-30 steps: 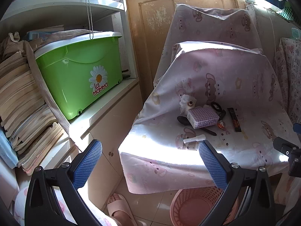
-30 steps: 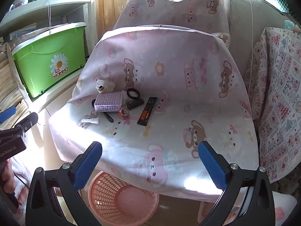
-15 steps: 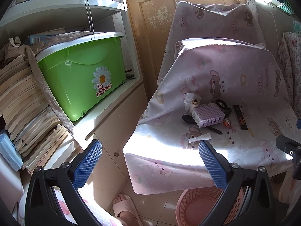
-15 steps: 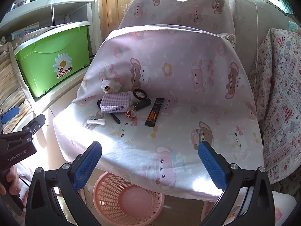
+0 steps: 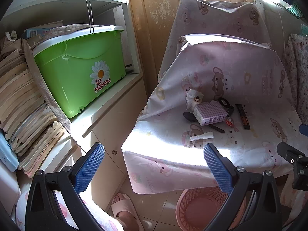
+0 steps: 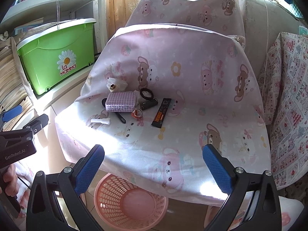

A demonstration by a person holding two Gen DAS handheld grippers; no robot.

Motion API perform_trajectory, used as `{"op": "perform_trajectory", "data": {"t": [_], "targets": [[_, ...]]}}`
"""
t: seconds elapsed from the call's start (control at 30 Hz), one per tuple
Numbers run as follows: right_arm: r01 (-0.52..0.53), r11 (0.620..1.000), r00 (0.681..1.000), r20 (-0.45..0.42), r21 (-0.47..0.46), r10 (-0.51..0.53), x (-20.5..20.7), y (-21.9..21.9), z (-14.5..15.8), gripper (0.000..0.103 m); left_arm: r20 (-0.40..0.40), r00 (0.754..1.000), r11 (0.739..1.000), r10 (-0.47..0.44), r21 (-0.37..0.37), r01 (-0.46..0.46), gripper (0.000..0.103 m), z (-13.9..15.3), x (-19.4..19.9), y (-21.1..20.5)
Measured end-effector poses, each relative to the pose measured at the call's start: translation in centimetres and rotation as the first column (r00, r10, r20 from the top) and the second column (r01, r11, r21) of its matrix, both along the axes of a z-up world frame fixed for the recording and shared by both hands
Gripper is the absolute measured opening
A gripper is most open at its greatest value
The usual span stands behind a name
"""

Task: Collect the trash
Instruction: 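Move both tools toward the items on the pink-covered table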

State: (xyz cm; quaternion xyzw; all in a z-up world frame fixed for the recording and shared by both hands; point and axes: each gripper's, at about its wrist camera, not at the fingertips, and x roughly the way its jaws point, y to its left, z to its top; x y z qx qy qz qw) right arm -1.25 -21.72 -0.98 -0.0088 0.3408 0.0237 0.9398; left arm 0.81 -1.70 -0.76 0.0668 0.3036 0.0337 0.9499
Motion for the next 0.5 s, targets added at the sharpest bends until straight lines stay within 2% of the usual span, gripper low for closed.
{"op": "perform_trajectory", "data": {"t": [0.5], "targets": [[0.004,1.000,1.000,-0.004,0.011,-0.004,-0.08,-0.08,-0.21,0.103,-0.011,1.000,1.000,0.001,0.011,-0.001,0.102,-0.26,0.09,-0.25]]}}
